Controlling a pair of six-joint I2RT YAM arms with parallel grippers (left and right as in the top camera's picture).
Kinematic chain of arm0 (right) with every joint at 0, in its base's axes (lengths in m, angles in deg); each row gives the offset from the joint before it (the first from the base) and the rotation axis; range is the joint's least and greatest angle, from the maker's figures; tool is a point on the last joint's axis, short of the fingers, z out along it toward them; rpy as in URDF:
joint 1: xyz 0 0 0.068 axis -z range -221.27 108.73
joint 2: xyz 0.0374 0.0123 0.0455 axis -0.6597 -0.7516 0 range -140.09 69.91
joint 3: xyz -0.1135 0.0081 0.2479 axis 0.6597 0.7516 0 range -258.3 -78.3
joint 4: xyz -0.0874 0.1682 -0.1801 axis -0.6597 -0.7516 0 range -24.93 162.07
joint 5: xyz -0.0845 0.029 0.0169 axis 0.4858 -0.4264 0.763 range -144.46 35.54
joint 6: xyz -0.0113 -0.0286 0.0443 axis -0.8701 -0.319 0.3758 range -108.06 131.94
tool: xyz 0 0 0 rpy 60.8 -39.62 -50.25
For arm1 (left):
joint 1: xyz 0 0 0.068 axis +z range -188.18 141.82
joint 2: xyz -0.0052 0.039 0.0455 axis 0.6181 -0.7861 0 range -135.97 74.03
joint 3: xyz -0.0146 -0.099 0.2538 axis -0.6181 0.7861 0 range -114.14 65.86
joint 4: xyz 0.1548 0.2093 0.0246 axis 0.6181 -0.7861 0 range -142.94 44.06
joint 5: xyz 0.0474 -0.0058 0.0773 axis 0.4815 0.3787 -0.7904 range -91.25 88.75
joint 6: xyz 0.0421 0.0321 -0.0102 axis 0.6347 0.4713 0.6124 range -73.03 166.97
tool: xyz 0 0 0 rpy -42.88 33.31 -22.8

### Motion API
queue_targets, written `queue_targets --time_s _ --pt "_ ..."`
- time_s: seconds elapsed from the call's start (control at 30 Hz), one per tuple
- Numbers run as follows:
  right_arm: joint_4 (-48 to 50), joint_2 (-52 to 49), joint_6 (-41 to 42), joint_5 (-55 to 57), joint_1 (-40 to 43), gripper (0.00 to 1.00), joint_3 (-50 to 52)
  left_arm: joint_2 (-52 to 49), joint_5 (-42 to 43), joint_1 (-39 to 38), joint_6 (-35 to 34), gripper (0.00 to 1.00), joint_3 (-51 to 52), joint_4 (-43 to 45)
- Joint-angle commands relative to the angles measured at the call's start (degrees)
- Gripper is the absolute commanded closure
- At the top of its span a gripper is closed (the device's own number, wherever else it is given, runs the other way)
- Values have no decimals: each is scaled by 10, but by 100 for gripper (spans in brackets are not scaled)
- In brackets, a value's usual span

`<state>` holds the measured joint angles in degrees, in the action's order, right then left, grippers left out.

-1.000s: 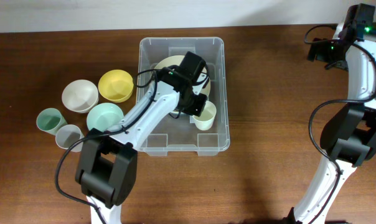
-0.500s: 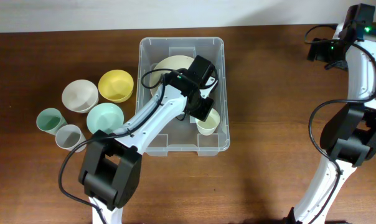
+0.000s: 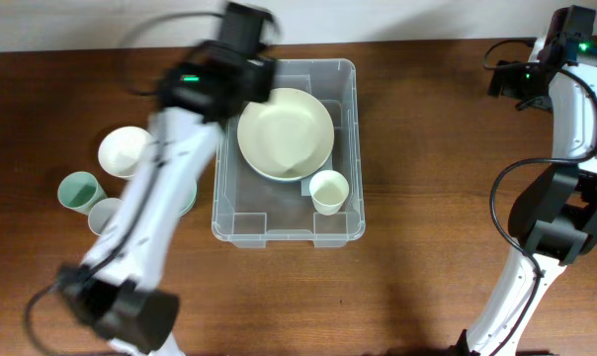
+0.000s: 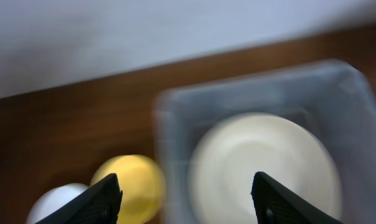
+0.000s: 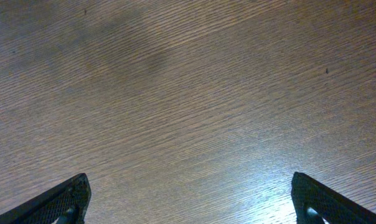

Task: Pack container
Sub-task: 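Retract the left gripper and move it to the white bowl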

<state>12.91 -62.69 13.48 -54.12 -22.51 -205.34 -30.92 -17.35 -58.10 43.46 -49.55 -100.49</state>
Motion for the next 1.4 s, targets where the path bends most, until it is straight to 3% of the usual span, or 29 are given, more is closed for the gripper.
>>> queue_targets --time_s 0.0,0.3,0.43,0.63,0.87,0.97,1.37 --pt "0 10 7 -1 0 1 4 44 -47 70 -24 30 -9 -38" --pt "0 10 7 -1 0 1 4 40 -47 239 -104 26 -8 -158" --pt "0 10 7 -1 0 1 4 33 -45 301 -105 26 -8 -165" --pt "0 10 7 -1 0 1 4 -5 47 377 -110 25 -5 -155" --pt "0 10 7 -1 0 1 4 -97 90 380 -109 25 -2 -130" --pt "0 10 7 -1 0 1 4 -135 125 369 -77 26 -2 -115" --pt "0 10 7 -1 0 1 4 -224 123 319 -45 28 -2 -28"
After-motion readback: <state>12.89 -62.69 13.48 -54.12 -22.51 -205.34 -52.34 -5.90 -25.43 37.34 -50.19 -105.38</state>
